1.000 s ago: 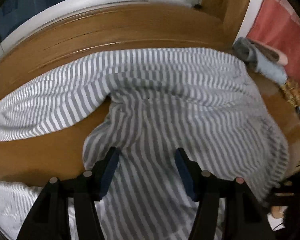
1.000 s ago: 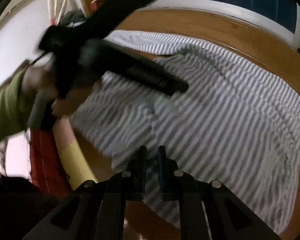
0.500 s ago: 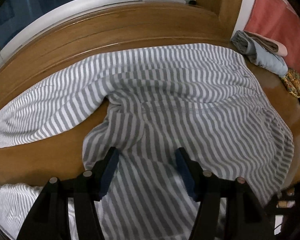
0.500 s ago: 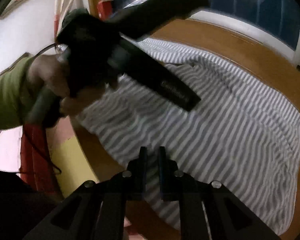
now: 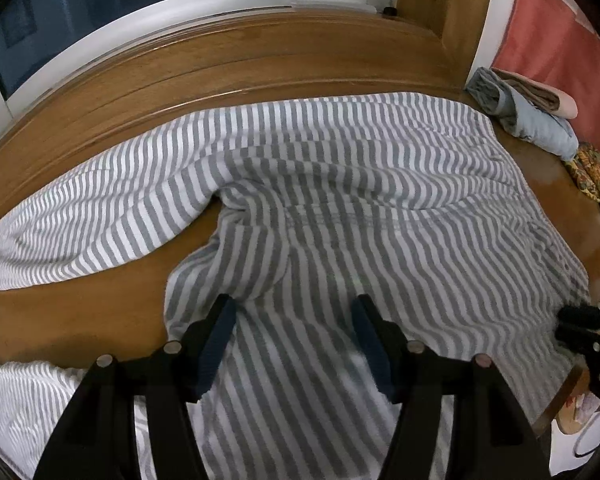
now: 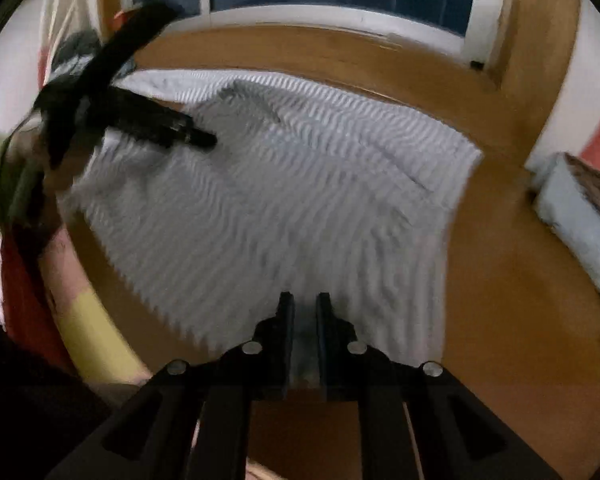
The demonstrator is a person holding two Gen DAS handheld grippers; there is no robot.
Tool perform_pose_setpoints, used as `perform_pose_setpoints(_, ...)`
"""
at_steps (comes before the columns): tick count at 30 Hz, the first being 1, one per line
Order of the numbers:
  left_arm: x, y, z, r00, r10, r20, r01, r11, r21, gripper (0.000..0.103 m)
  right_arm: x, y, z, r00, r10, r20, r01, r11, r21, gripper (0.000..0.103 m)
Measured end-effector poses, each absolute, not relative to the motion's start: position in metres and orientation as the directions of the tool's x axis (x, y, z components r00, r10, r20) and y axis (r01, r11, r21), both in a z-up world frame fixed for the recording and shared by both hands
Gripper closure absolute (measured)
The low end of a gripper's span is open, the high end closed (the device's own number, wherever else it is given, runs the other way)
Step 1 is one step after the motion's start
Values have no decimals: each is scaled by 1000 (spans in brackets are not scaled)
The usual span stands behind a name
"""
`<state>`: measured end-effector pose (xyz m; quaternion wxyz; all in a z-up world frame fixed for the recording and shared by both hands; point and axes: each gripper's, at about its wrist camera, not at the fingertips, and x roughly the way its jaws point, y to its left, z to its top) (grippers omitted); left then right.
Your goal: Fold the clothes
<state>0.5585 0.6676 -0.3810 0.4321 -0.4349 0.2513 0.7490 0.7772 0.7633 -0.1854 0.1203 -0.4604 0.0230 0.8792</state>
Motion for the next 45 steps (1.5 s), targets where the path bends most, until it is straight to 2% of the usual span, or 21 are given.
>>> perform_pose_setpoints(4,566,673,-376,-227,407,-885,-864,-503,-9,47,790,776,-170,-508,137,-851,-241,-970,-13,92)
perform_pose_setpoints(9,610,679,-361,-134,497,-857,-911,-402,-91,45,745,806,-137,-618,126,-776,-224,-974,21,88)
perform_pose_setpoints(12,638,693,-370,-67,507,-859,-929,-346,-131,45,707,835,-147,-615,83,-784,-223,-972,72,87)
perform_pose_setpoints(16,665,692,-378,-99,505,-857,-945,-318,-79,42,672,850,-173,-535,154,-831,-239,-971,-25,88)
perform_pose_setpoints(19,672,690,-376,-92,507,-857,-950,-302,-77,41,660,867,-184,-508,232,-829,-302,-950,-81,86)
perform_pose_setpoints(22,672,680,-368,-86,518,-851,-942,-319,-100,41,656,885,-188,-490,245,-837,-375,-926,-51,85)
perform_pose_setpoints(27,634,609,-332,-221,526,-821,-884,-463,-59,41,664,859,-160,-557,256,-790,-368,-929,-41,85)
perform_pose_setpoints(30,591,551,-325,-358,450,-818,-801,-598,21,41,662,817,-144,-616,184,-766,-286,-958,0,82)
perform_pose_setpoints(33,530,492,-338,-457,314,-832,-677,-730,96,41,647,762,-148,-640,89,-763,-171,-985,29,82)
perform_pose_setpoints(39,430,417,-365,-499,149,-854,-505,-851,146,42,593,667,-182,-613,-29,-789,-50,-996,75,82)
perform_pose_setpoints(42,403,396,-375,-489,106,-866,-472,-867,161,42,568,643,-199,-575,-21,-818,-50,-997,61,82)
perform_pose_setpoints(43,395,385,-378,-485,100,-869,-468,-869,161,36,562,636,-202,-571,-7,-821,-57,-997,48,81)
perform_pose_setpoints(45,385,377,-380,-487,101,-868,-460,-874,157,36,549,628,-205,-577,36,-816,-89,-996,19,80)
